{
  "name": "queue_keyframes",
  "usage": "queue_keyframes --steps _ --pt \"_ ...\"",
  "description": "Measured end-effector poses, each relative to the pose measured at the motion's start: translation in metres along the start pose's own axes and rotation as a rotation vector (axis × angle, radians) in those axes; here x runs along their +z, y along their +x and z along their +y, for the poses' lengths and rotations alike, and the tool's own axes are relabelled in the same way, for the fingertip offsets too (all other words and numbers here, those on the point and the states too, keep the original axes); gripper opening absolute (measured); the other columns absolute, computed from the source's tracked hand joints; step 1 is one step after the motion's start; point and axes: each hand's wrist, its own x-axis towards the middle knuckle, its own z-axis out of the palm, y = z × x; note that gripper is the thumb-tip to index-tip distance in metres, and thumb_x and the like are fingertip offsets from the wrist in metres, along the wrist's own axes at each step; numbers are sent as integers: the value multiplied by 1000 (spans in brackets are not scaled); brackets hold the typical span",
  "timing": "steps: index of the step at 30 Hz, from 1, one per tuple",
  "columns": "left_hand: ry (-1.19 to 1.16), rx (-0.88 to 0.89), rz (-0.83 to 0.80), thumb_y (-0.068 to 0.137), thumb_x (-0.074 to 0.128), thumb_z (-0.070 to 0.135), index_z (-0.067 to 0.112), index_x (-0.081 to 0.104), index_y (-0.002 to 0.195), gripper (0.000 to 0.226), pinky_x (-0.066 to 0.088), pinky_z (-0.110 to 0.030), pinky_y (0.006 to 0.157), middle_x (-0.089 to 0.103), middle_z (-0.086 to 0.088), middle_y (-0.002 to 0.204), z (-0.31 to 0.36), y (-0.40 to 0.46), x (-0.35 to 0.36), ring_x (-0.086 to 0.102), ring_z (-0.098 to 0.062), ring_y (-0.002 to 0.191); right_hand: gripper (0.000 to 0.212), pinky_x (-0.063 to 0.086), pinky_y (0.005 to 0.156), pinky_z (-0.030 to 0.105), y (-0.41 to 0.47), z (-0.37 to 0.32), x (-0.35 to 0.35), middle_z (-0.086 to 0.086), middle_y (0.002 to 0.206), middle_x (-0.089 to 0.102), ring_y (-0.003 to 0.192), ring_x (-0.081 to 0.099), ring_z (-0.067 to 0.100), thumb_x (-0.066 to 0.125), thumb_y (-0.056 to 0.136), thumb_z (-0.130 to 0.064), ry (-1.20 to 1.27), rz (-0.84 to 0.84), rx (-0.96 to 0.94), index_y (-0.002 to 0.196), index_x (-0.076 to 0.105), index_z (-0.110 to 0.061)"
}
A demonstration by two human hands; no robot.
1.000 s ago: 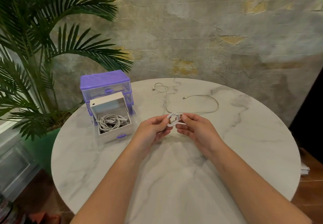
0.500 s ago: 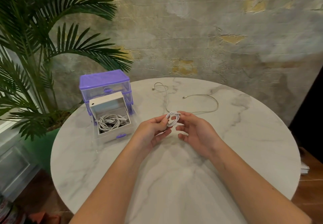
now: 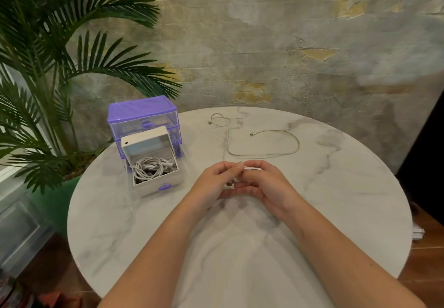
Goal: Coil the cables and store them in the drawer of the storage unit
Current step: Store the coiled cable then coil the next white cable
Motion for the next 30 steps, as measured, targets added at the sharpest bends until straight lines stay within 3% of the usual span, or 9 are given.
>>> queue_keyframes --steps 6,11,15,17,21,24,30 --pt "23 28 53 93 61 29 0 68 99 31 57 -34 85 70 -10 89 -5 4 -3 66 -19 80 40 54 65 30 0 3 6 11 87 65 61 63 17 68 83 6 -93 -8 -31 115 47 -5" --pt "-41 -9 134 92 60 35 7 64 84 29 54 -24 71 66 -3 75 -5 6 -6 63 -10 64 48 51 60 27 -1 5 8 7 96 58 59 58 19 75 78 5 -243 35 -98 116 51 -12" --pt "-105 -13 166 93 59 33 9 66 75 30 54 -20 59 68 -3 71 -3 6 -8 62 -10 57 38 49 55 24 1 9 11 4 82 60 55 58 13 74 78 4 -383 10 -76 112 58 -6" --pt "-87 24 176 95 58 30 10 67 81 26 52 -20 57 70 -2 73 -2 5 -7 64 -10 62 29 48 54 21 2 9 11 2 73 61 52 56 10 72 80 2 -422 27 -76 108 64 0" --pt "140 97 218 97 56 24 18 62 96 8 41 -26 62 70 1 82 -7 10 -10 56 -21 76 21 48 57 19 2 5 1 5 69 67 52 56 10 77 79 -6 -355 87 -58 100 72 -2" --pt "166 66 181 97 56 23 20 62 107 12 44 -27 68 69 -2 89 -7 10 -7 58 -18 82 26 48 61 24 3 2 -5 7 76 69 57 55 13 80 77 -11 -285 95 -48 101 74 -5" --pt "187 80 210 89 68 27 11 69 88 16 54 -28 71 73 2 80 -10 9 -6 67 -8 78 17 45 50 17 1 3 0 3 64 65 50 53 12 75 80 -7 -405 120 -105 97 72 -8"
